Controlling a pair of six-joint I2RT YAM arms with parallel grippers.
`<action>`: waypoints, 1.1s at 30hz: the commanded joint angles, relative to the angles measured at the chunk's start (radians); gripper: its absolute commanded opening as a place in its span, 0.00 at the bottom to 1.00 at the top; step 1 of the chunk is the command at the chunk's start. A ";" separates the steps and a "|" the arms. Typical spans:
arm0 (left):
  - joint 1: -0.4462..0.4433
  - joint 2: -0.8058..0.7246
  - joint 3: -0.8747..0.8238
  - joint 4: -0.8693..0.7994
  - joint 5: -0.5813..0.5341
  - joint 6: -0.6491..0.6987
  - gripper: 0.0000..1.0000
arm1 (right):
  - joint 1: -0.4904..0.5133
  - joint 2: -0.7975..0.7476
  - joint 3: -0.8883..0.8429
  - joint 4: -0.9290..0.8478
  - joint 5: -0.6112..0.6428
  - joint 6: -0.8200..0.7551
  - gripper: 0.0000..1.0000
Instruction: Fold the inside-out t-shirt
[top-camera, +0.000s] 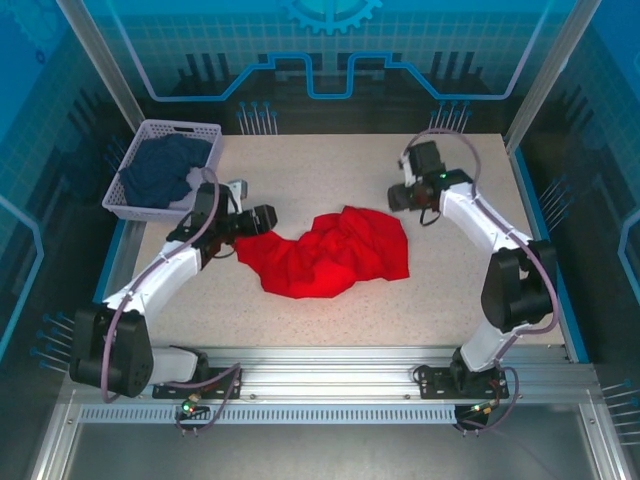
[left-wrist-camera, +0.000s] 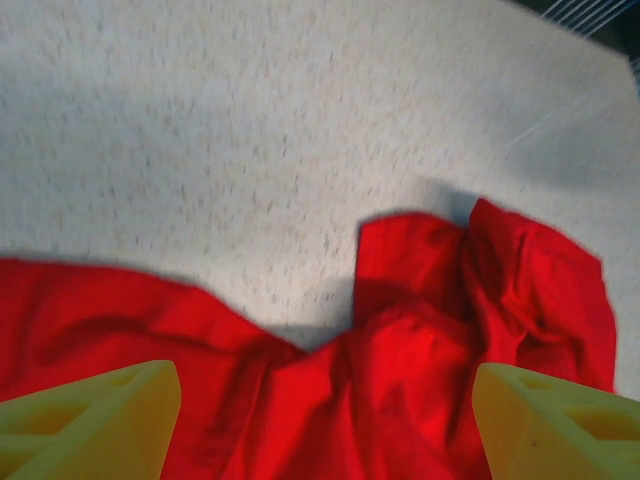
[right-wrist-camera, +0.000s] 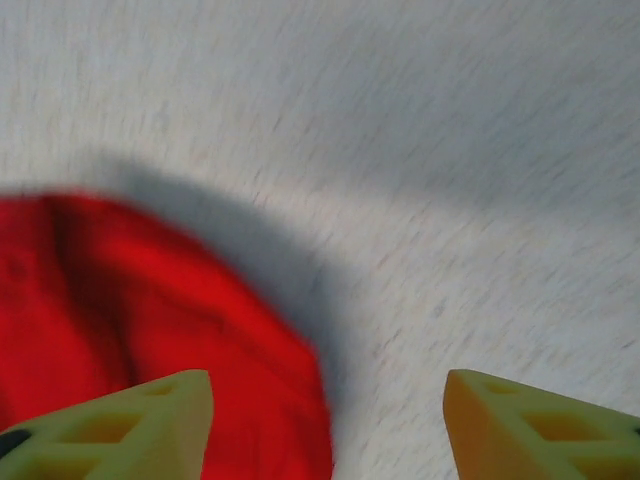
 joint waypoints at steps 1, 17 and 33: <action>0.000 0.033 -0.046 -0.031 -0.107 -0.006 0.79 | 0.077 -0.079 -0.039 0.075 -0.146 0.017 0.73; -0.100 0.566 0.265 -0.078 0.150 0.037 0.46 | 0.181 0.190 0.047 0.092 -0.127 0.031 0.19; -0.018 -0.109 0.272 0.206 0.018 -0.080 0.00 | -0.071 -0.488 0.163 0.251 -0.275 0.091 0.01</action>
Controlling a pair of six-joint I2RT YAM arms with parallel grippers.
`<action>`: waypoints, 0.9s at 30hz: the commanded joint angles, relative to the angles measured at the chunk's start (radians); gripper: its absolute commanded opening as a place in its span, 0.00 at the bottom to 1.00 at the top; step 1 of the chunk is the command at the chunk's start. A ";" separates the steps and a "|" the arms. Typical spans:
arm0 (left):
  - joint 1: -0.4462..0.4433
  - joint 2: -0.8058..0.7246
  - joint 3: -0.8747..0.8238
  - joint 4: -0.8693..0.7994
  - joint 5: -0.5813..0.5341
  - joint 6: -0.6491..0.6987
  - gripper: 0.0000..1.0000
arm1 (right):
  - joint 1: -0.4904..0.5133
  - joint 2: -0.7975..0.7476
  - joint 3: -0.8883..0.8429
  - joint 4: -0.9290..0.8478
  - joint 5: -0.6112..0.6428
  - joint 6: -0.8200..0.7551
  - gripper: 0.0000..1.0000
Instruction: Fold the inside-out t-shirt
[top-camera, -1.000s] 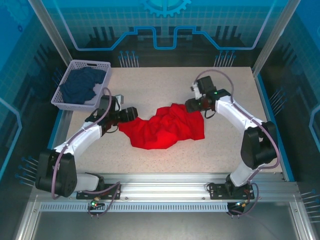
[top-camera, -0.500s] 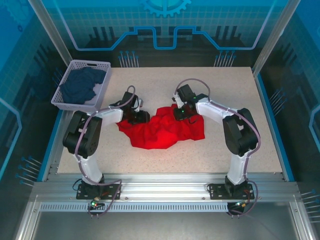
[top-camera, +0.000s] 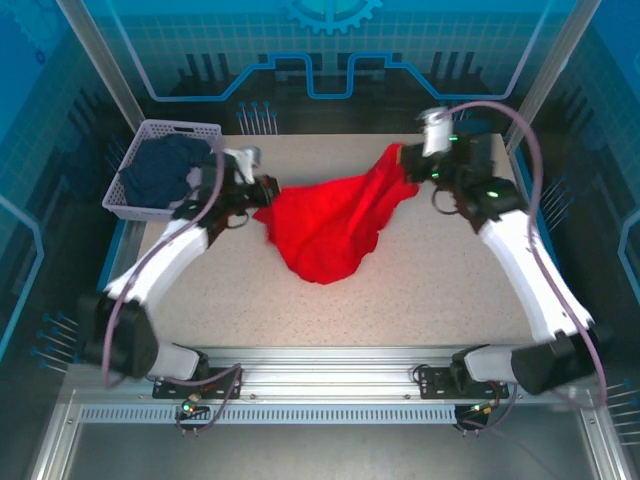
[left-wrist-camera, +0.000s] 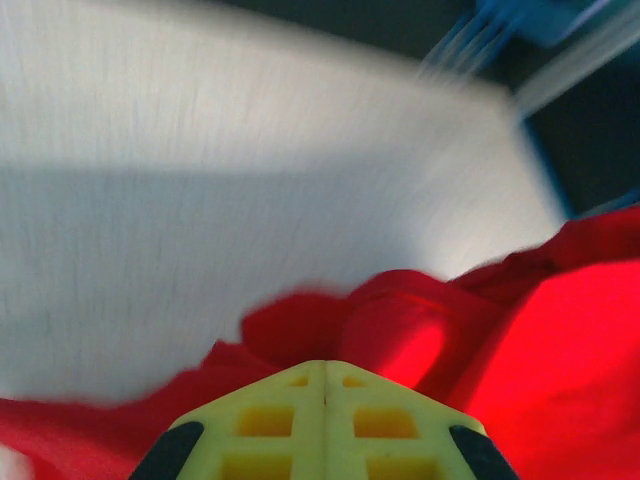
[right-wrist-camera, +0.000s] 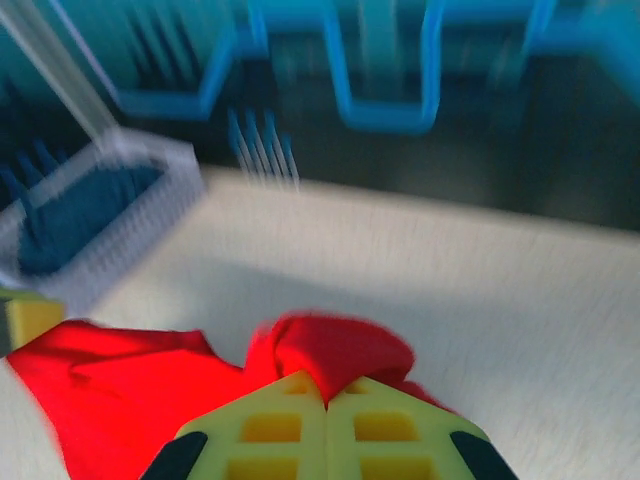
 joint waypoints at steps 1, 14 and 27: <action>0.029 -0.179 0.037 0.133 -0.083 -0.056 0.00 | -0.064 -0.114 0.078 0.076 -0.013 0.031 0.00; 0.026 -0.323 0.293 0.013 -0.091 0.026 0.00 | -0.080 -0.208 0.312 -0.010 0.088 -0.072 0.00; 0.011 -0.397 0.533 -0.125 -0.123 0.152 0.00 | -0.080 -0.322 0.439 -0.069 0.059 -0.054 0.00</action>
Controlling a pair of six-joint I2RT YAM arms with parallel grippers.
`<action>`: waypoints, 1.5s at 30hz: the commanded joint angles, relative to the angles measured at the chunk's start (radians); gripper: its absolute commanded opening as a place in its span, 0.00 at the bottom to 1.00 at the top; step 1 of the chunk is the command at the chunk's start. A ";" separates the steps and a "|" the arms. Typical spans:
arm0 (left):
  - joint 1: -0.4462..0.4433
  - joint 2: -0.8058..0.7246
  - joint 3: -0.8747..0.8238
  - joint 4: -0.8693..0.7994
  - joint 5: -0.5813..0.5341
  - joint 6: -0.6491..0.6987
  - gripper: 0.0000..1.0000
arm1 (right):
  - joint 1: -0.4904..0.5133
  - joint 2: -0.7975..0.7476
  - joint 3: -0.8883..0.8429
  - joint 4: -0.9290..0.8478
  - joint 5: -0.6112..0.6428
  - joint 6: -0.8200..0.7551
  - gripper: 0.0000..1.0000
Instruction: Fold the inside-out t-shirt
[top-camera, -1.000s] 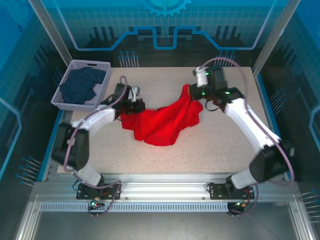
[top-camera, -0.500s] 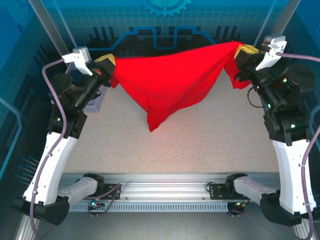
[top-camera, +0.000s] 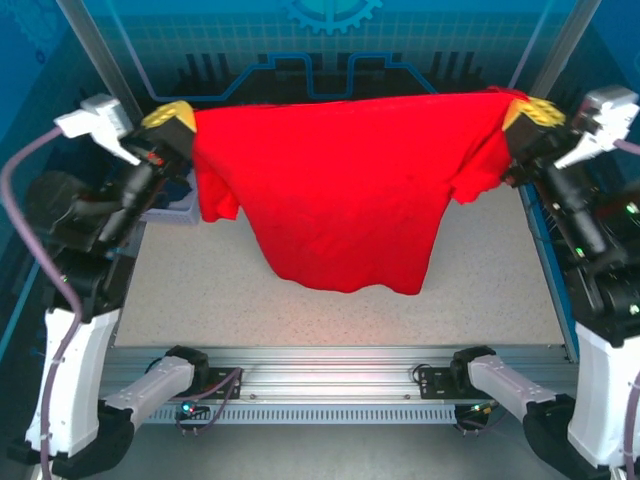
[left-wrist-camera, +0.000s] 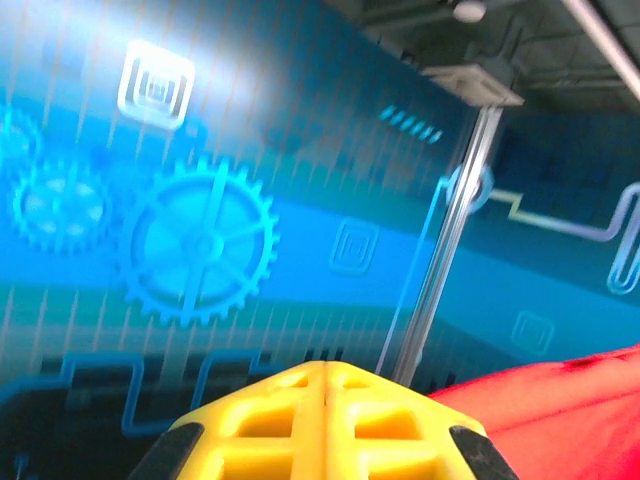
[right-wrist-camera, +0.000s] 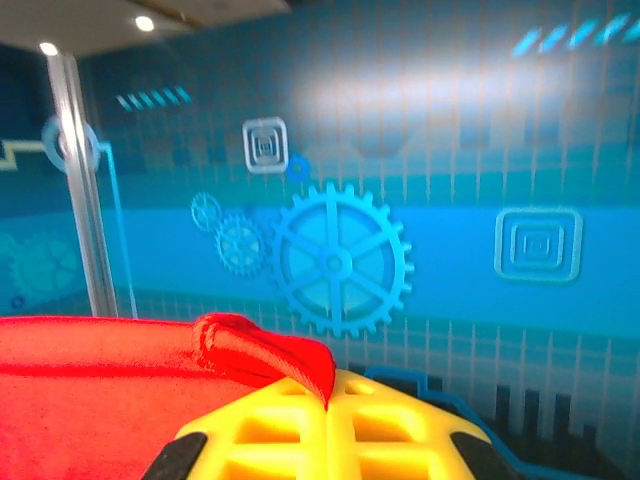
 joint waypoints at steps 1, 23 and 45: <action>-0.001 0.020 0.068 -0.037 -0.056 0.077 0.00 | -0.011 -0.009 0.048 0.009 0.023 -0.008 0.00; 0.023 1.448 0.936 -0.294 -0.195 0.228 0.62 | -0.109 1.199 0.338 0.012 0.252 -0.087 0.56; -0.195 0.198 -0.912 -0.267 -0.170 -0.346 0.72 | -0.092 0.385 -0.974 -0.149 0.073 0.269 0.73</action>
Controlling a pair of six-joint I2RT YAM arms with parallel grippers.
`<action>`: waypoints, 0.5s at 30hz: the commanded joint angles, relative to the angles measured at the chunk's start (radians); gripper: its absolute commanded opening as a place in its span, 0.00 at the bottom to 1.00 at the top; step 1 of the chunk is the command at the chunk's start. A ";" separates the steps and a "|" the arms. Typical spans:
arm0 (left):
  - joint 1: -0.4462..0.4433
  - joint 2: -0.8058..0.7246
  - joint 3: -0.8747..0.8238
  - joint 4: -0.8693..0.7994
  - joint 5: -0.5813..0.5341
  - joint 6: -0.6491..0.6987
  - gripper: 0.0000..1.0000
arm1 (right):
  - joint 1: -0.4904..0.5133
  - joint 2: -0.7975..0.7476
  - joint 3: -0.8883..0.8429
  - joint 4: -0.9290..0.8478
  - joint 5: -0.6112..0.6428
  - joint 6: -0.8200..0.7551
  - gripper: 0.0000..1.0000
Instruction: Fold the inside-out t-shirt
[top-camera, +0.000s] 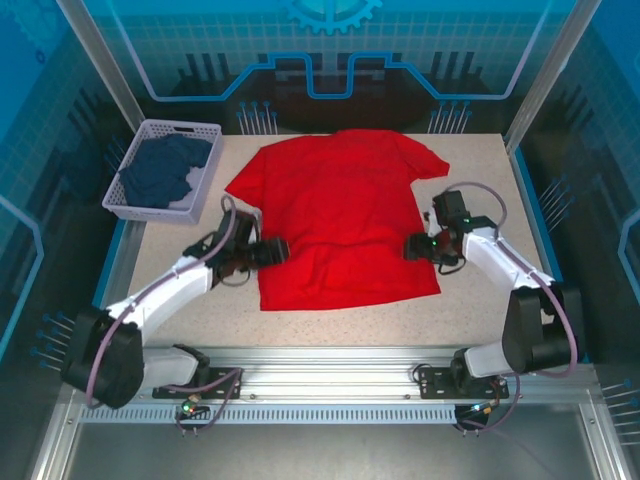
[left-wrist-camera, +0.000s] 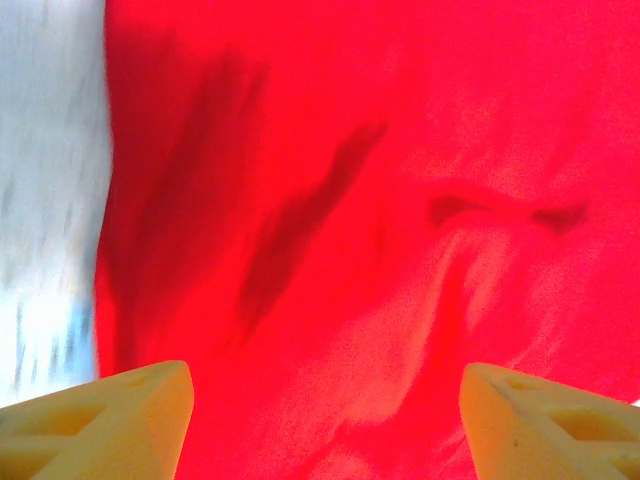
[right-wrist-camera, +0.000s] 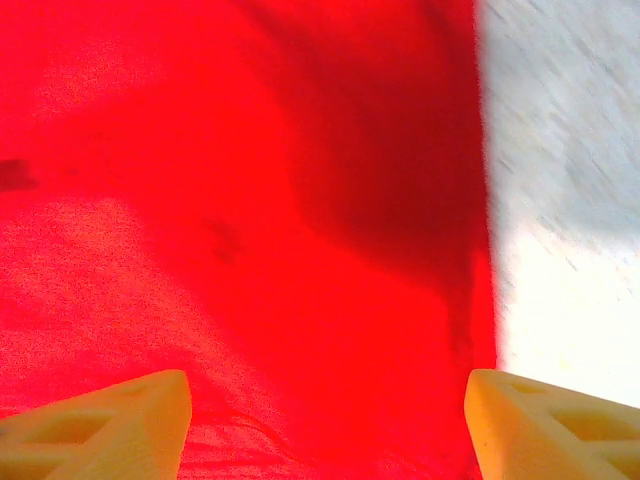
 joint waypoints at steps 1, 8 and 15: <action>-0.041 -0.129 -0.079 -0.140 -0.079 -0.092 0.72 | -0.039 -0.050 -0.057 -0.017 0.038 0.093 0.73; -0.073 -0.061 -0.130 -0.119 0.000 -0.102 0.71 | -0.060 0.039 -0.085 -0.020 0.042 0.099 0.72; -0.194 -0.020 -0.065 -0.143 -0.098 -0.010 0.70 | -0.077 0.075 -0.088 -0.021 -0.009 0.082 0.68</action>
